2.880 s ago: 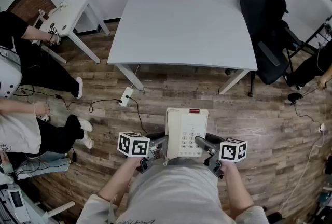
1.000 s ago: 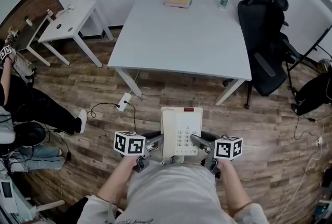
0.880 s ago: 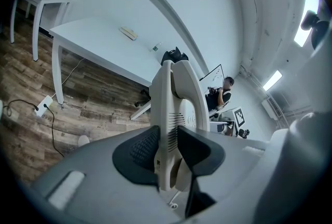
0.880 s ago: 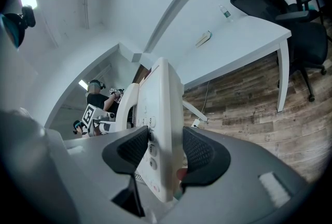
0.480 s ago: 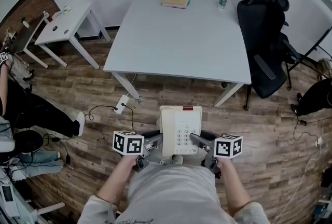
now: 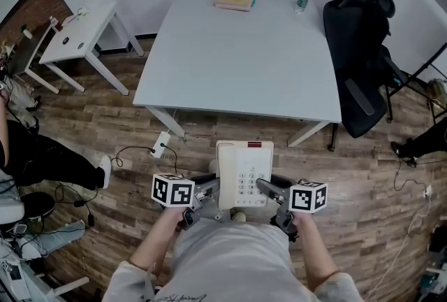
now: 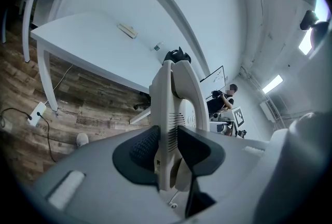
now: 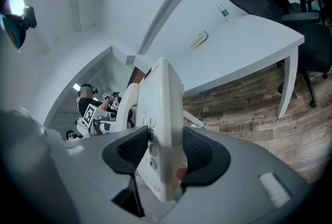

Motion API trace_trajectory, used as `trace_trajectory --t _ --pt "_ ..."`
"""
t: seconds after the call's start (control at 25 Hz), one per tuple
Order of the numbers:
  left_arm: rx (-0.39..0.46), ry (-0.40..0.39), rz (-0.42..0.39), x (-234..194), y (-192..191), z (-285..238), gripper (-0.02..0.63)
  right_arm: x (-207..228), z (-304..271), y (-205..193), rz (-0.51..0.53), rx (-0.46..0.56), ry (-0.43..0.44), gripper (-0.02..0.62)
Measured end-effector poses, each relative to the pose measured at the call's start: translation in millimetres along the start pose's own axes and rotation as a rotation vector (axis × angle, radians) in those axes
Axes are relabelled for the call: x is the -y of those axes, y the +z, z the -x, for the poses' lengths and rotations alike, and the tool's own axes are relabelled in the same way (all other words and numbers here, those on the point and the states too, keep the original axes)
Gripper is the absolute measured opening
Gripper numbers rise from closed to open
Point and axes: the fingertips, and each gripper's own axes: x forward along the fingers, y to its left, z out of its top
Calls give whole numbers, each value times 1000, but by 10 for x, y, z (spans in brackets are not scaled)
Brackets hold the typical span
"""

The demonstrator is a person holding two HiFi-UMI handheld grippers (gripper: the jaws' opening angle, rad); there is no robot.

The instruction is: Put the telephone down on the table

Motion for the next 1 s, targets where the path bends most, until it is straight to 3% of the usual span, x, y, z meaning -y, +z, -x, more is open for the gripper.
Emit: trace_trajectory --t 1.0 --pt "-78 -48 -38 -793 1575 -238 130 263 -894 1360 -63 56 -46 216"
